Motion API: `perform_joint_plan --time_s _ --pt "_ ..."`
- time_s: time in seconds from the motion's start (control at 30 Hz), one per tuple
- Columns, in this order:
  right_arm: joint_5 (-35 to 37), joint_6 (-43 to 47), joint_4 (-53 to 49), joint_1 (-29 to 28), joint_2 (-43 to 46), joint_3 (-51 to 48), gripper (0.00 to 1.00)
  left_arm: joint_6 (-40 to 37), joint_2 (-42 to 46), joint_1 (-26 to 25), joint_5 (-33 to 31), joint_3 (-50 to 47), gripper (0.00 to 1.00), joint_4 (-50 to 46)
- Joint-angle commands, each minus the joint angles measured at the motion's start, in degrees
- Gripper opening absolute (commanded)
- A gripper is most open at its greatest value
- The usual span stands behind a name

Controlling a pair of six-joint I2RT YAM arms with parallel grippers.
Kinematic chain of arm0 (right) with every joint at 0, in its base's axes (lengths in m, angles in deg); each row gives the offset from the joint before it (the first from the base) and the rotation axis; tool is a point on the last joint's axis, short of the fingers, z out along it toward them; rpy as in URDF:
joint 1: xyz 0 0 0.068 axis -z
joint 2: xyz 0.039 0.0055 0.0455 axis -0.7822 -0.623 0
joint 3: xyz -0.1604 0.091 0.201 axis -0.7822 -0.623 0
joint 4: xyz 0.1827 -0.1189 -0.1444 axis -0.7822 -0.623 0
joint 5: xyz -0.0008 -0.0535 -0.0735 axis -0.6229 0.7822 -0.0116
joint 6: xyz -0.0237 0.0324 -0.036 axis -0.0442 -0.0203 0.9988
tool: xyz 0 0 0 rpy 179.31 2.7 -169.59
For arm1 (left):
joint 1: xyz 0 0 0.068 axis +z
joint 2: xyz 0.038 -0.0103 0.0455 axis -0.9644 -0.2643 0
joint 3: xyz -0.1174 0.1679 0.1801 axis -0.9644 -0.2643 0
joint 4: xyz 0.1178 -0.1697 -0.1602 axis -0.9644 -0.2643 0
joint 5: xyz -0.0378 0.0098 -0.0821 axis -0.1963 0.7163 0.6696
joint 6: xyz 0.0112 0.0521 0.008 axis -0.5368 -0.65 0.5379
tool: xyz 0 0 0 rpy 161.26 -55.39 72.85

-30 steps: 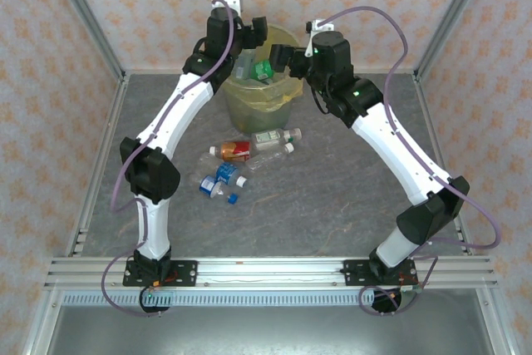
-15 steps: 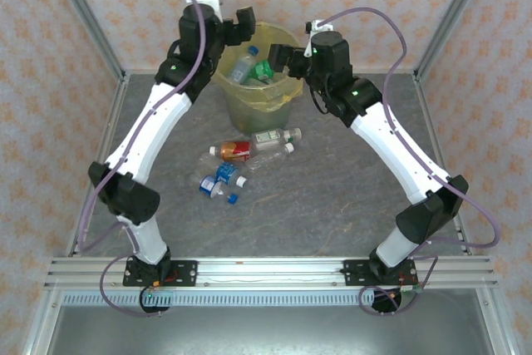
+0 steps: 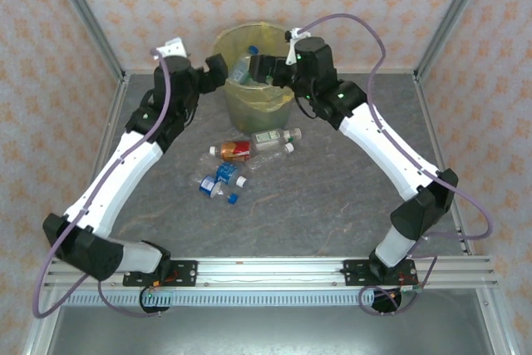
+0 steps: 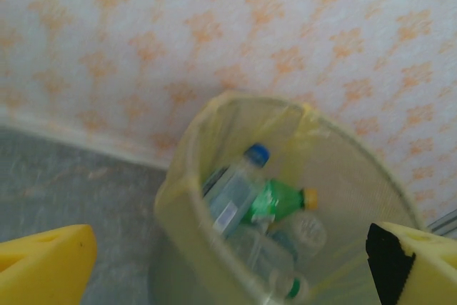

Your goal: Put the plastic bottles in the bin

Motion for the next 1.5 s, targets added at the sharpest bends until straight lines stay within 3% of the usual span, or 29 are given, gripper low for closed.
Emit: perform_joint_plan --time_s 0.0,0.4,0.73,1.0,1.47 --pt "-2.1 1.8 1.5 -1.7 -0.8 2.0 1.0 10.9 6.1 0.4 -1.6 -7.3 0.96 -3.2" --pt "-9.6 5.9 2.6 -3.8 -0.5 -0.5 1.0 33.2 20.2 0.3 0.2 -28.8 0.92 -13.6" --pt "-11.9 7.0 2.2 -3.8 1.4 -4.4 1.0 48.2 27.4 0.3 8.0 -45.6 0.89 -14.0" --pt "-12.1 6.4 2.5 -3.8 2.2 -6.1 1.0 50.3 26.1 0.4 14.0 -53.1 0.89 -8.9" --pt "-10.7 6.3 2.2 -3.8 3.6 -6.8 1.0 45.7 13.8 1.2 17.0 -51.6 0.88 -0.5"
